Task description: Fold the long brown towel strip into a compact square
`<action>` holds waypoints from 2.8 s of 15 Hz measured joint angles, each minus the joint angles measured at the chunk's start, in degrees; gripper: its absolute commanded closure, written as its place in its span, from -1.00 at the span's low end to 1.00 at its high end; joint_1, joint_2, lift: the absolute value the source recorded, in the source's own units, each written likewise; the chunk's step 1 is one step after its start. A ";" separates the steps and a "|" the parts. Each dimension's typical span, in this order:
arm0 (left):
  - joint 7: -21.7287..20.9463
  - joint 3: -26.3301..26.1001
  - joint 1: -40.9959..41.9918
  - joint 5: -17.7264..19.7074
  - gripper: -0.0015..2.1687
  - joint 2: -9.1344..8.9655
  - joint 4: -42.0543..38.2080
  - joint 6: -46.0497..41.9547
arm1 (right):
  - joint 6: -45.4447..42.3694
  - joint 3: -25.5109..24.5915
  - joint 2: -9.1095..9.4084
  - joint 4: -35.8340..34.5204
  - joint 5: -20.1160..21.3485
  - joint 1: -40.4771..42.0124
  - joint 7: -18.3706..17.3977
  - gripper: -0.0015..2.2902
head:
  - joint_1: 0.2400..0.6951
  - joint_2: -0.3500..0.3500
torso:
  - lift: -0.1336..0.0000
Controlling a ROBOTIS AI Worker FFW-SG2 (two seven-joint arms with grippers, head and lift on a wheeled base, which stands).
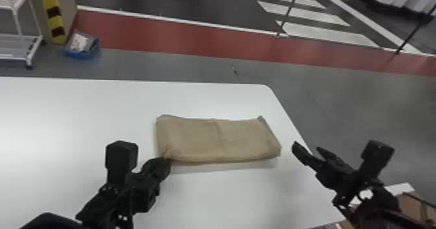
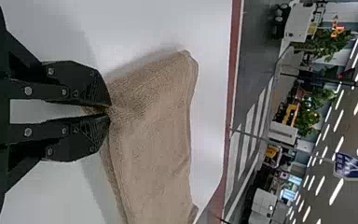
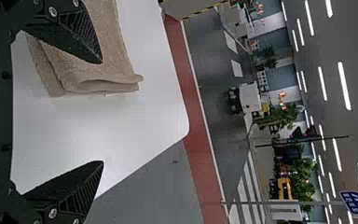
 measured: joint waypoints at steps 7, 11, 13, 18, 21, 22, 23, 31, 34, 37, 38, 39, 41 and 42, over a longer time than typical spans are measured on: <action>0.08 3.95 5.36 -3.34 0.77 1.18 -6.71 -0.12 | 0.35 1.43 0.01 -0.53 -0.17 -0.47 -0.10 -0.88 | 1.00 -1.00 | -0.85; 0.00 9.07 9.56 -5.69 0.77 2.41 -10.19 -0.77 | 0.96 3.71 0.08 -0.61 0.16 -0.99 -0.58 -0.88 | 1.00 -1.00 | -0.85; -0.18 11.47 11.66 -5.82 0.77 3.04 -11.62 -1.64 | 1.17 4.84 0.08 -0.62 0.51 -1.23 -0.95 -0.88 | 1.00 -1.00 | -0.85; -1.11 16.61 16.21 -5.74 0.77 4.16 -15.61 -2.24 | 1.99 7.19 0.09 -0.98 1.05 -1.66 -1.92 -0.88 | 1.00 -0.99 | -0.85; -2.22 19.47 18.46 -5.39 0.77 4.52 -17.11 -2.67 | 2.94 8.50 0.28 -1.68 1.63 -1.67 -2.58 -0.88 | 1.00 -0.87 | -0.85; -2.56 20.27 19.22 -5.22 0.77 4.53 -17.54 -2.80 | 3.17 8.95 0.32 -1.87 1.73 -1.67 -2.93 -0.88 | 1.00 -0.84 | -0.85; -2.84 21.08 20.27 -5.03 0.77 4.53 -18.28 -2.92 | 3.29 9.48 0.33 -2.05 1.87 -1.67 -3.31 -0.88 | 1.00 -0.82 | -0.85; -3.78 20.94 27.32 -5.04 0.48 5.56 -25.07 -2.23 | 4.54 12.50 0.45 -3.22 3.00 -1.68 -5.12 -0.88 | 1.00 -0.80 | -0.85; -3.42 20.47 27.59 -5.76 -1.00 6.03 -25.77 -2.04 | 5.73 13.82 0.49 -3.50 3.30 -1.67 -5.70 -0.91 | 1.00 -0.78 | -0.85; -0.98 21.41 27.55 -9.72 -0.97 6.35 -27.01 -3.65 | 7.74 13.93 0.52 -4.96 3.33 -1.60 -5.72 -0.90 | 1.00 -0.68 | -0.85; -0.23 22.50 27.54 -10.46 -0.97 6.37 -27.33 -5.00 | 7.99 13.72 0.55 -5.29 3.31 -1.46 -5.72 -0.89 | 1.00 -0.65 | -0.85; -0.01 23.72 27.56 -10.49 -0.97 6.37 -27.65 -5.91 | 8.05 13.59 0.59 -5.50 3.31 -1.38 -5.76 -0.89 | 1.00 -0.61 | -0.85; 1.72 25.87 27.89 -10.31 -0.97 6.38 -28.87 -7.25 | 8.08 13.49 0.64 -5.67 3.32 -1.31 -5.94 -0.89 | 1.00 -0.51 | -0.85; 2.39 26.39 28.37 -10.45 -0.97 6.38 -29.92 -7.80 | 8.08 13.47 0.73 -5.70 3.33 -1.19 -6.01 -0.89 | 1.00 -0.49 | -0.85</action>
